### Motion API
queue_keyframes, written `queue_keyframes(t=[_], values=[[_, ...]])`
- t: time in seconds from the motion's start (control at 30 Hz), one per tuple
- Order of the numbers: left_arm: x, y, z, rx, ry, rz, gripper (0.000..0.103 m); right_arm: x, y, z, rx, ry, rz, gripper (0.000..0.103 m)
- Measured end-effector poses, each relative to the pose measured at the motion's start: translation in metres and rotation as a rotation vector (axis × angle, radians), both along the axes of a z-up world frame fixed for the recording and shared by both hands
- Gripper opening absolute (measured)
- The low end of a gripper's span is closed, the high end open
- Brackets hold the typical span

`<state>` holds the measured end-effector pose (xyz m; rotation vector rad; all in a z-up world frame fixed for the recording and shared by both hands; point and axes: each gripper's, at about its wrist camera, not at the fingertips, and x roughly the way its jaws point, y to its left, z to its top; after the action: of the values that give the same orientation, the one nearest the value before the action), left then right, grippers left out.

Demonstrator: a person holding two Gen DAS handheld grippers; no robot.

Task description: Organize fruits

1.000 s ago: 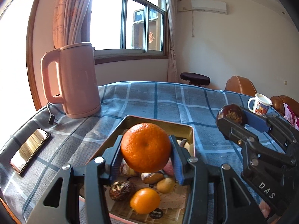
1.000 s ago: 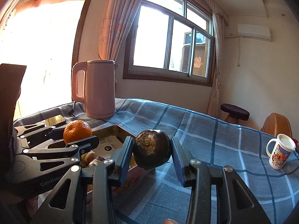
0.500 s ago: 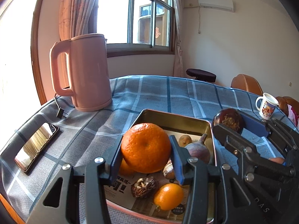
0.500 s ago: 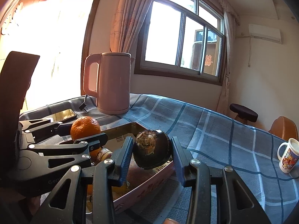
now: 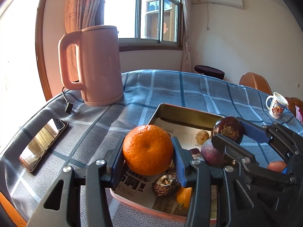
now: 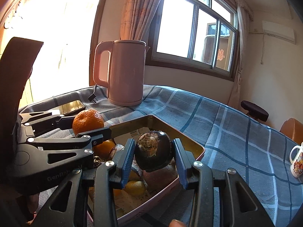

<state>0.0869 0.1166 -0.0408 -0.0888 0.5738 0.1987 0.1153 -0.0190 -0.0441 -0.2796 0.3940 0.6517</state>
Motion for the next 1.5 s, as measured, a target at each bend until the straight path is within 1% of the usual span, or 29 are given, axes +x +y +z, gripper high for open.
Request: queue_keyframes(t=[0.37, 0.67, 0.7, 0.73, 0.77, 0.8, 0.83, 0.87, 0.93, 1.0, 1.03, 1.2, 1.3, 1.37, 1.5], values=[[0.005, 0.004, -0.011, -0.003, 0.045, 0.004, 0.049, 0.007, 0.009, -0.009, -0.050, 0.077, 0.017, 0.043], [0.003, 0.004, -0.014, 0.004, 0.055, 0.013, 0.050, 0.007, 0.009, -0.010, -0.049, 0.108, 0.037, 0.044], [0.001, 0.004, -0.013, 0.003, 0.053, 0.015, 0.054, 0.007, 0.008, -0.010, -0.044, 0.111, 0.038, 0.045], [0.000, 0.005, -0.011, 0.004, 0.047, 0.025, 0.062, 0.007, 0.006, -0.009, -0.034, 0.110, 0.035, 0.048], [-0.002, 0.006, -0.009, 0.008, 0.039, 0.035, 0.067, 0.007, 0.003, -0.008, -0.020, 0.107, 0.029, 0.052], [-0.005, 0.007, -0.006, 0.013, 0.029, 0.044, 0.076, 0.007, -0.001, -0.007, -0.011, 0.102, 0.020, 0.054], [-0.007, 0.007, -0.003, 0.017, 0.016, 0.048, 0.081, 0.006, -0.004, -0.005, -0.001, 0.092, 0.008, 0.057], [-0.009, 0.006, 0.001, 0.021, 0.003, 0.048, 0.083, 0.005, -0.009, -0.003, 0.012, 0.080, -0.004, 0.060], [-0.012, 0.003, 0.007, 0.032, -0.017, 0.052, 0.090, 0.003, -0.016, 0.002, 0.032, 0.064, -0.023, 0.065], [-0.016, -0.001, 0.014, 0.038, -0.038, 0.041, 0.094, 0.000, -0.025, 0.009, 0.053, 0.041, -0.044, 0.066], [-0.017, -0.004, 0.017, 0.041, -0.048, 0.036, 0.098, -0.002, -0.030, 0.013, 0.064, 0.033, -0.052, 0.066], [-0.025, -0.021, 0.033, 0.065, -0.088, 0.008, 0.103, -0.014, -0.058, 0.035, 0.086, -0.047, -0.120, 0.066], [-0.029, -0.030, 0.041, 0.072, -0.113, -0.005, 0.103, -0.021, -0.075, 0.048, 0.103, -0.091, -0.156, 0.067], [-0.030, -0.036, 0.046, 0.076, -0.118, -0.017, 0.103, -0.025, -0.084, 0.055, 0.114, -0.116, -0.175, 0.073], [-0.030, -0.046, 0.051, 0.081, -0.122, -0.033, 0.103, -0.030, -0.097, 0.063, 0.128, -0.147, -0.199, 0.074]])
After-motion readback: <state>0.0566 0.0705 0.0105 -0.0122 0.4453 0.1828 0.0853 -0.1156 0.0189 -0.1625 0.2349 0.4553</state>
